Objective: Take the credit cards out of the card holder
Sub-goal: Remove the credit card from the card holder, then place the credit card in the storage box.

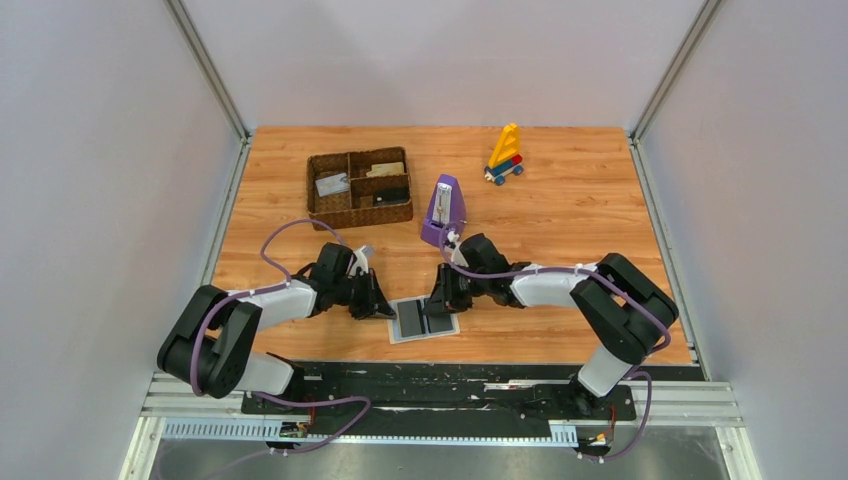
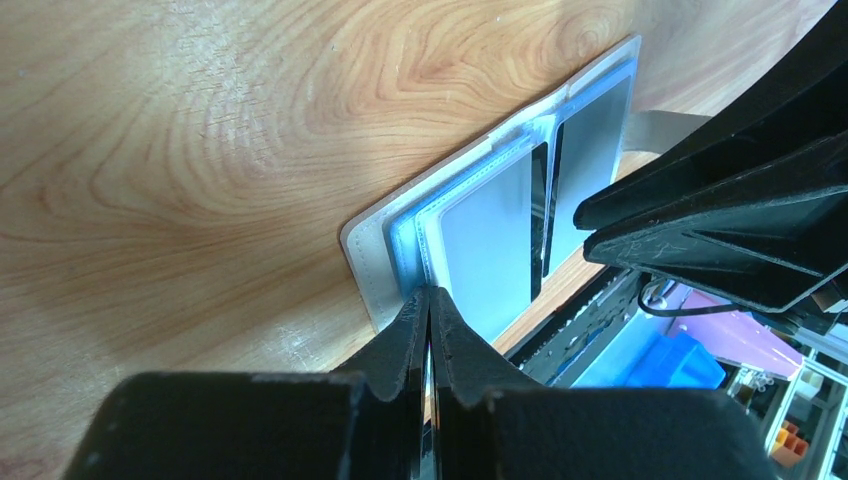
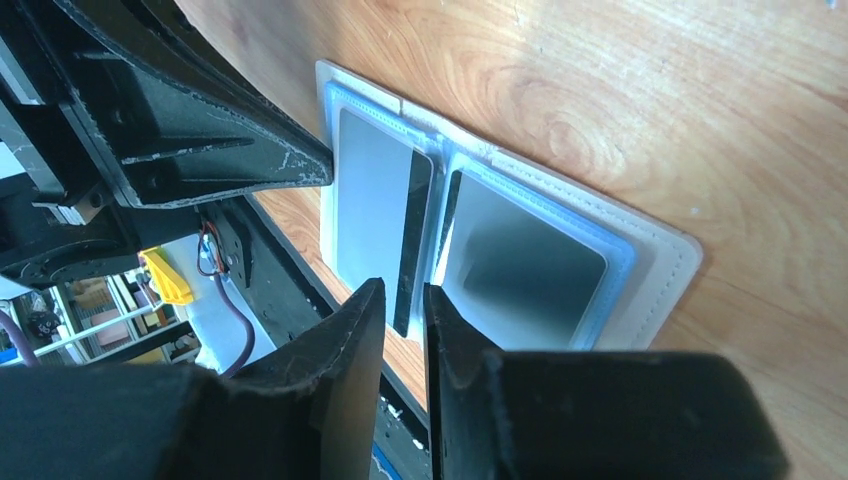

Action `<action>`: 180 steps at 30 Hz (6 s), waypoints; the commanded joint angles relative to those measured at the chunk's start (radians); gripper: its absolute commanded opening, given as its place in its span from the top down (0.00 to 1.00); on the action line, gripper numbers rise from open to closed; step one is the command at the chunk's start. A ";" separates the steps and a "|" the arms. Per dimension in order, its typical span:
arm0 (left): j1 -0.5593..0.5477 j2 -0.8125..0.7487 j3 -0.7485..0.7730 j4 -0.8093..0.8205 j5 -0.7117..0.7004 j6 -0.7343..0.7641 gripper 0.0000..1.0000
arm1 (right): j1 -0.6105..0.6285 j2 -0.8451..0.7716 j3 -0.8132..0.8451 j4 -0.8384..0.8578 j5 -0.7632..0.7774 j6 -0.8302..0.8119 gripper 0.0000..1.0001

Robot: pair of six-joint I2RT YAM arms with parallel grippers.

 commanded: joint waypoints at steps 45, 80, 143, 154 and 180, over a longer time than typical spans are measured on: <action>-0.003 0.000 0.006 -0.106 -0.115 0.069 0.91 | -0.039 -0.025 -0.006 0.004 0.004 -0.047 1.00; -0.003 -0.470 0.266 -0.241 -0.001 -0.362 0.47 | 0.483 -0.552 -0.029 0.055 0.994 -1.082 1.00; 0.001 -0.326 0.269 -0.194 0.005 0.029 1.00 | 0.479 -0.808 -0.166 -0.091 0.850 -0.807 0.37; 0.181 -0.262 0.486 -0.317 -0.053 0.155 1.00 | 0.473 -0.827 -0.139 -0.089 0.811 -0.725 0.00; 0.332 0.368 0.972 -0.167 0.004 0.138 1.00 | 0.452 -0.857 -0.093 -0.112 0.878 -0.645 0.00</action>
